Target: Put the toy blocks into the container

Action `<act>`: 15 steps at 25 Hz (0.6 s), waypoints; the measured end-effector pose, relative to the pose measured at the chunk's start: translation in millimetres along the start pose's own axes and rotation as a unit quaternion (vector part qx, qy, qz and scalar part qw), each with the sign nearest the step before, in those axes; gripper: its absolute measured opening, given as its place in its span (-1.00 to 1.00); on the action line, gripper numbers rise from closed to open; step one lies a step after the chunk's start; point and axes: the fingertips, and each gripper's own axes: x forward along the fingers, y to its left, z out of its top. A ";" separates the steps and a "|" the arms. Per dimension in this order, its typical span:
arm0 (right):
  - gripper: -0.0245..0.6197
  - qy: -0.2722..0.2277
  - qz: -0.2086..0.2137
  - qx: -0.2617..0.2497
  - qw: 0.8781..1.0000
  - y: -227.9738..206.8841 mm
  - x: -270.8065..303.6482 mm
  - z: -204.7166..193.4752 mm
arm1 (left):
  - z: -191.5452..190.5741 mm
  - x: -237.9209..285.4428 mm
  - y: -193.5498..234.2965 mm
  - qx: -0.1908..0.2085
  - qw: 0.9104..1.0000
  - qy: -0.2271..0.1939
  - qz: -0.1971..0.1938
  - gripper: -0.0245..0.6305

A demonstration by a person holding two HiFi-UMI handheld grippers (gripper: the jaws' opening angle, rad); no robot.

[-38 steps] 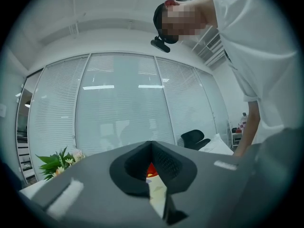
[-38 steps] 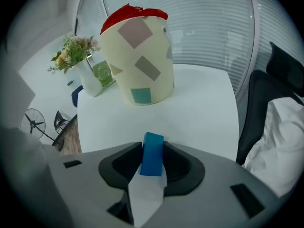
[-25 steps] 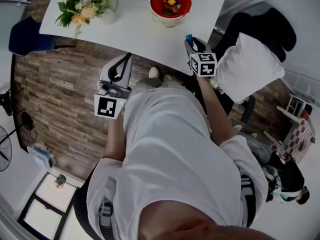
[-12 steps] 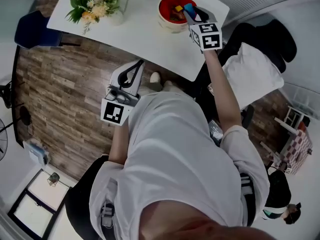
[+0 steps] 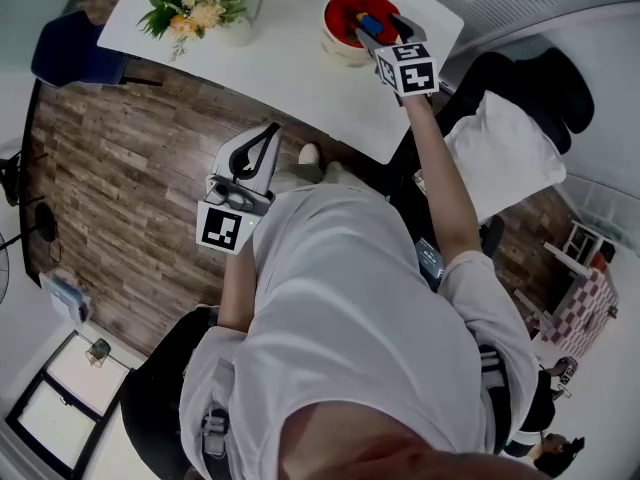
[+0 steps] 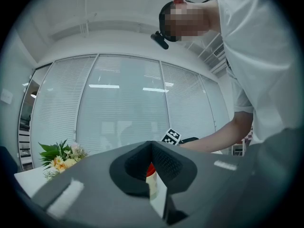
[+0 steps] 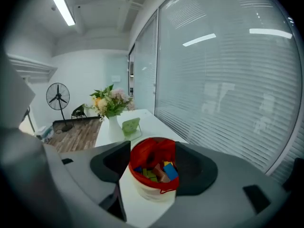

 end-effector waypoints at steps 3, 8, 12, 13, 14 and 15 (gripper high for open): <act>-0.06 -0.033 0.005 0.000 0.999 15.2 -31.0 3.7 | -3.0 6.6 -0.9 -0.001 1.000 0.007 -0.012 -0.93; -0.28 -0.102 0.022 -0.009 0.995 44.8 -93.6 13.3 | -4.0 24.7 -7.2 -0.001 0.999 0.005 -0.042 -0.93; -0.58 -0.158 0.044 -0.034 0.986 68.0 -149.5 29.1 | -2.4 34.1 -23.9 -0.005 0.997 0.002 -0.077 -0.93; -0.68 -0.173 0.042 -0.042 0.983 72.8 -163.1 33.4 | -1.7 35.3 -27.2 -0.007 0.997 0.001 -0.082 -0.93; -0.81 -0.189 0.040 -0.049 0.980 77.4 -176.2 37.8 | -1.0 36.1 -30.0 -0.009 0.996 0.000 -0.085 -0.93; -0.91 -0.206 0.038 -0.054 0.976 82.1 -188.5 42.3 | 0.0 36.8 -32.2 -0.012 0.996 0.000 -0.088 -0.93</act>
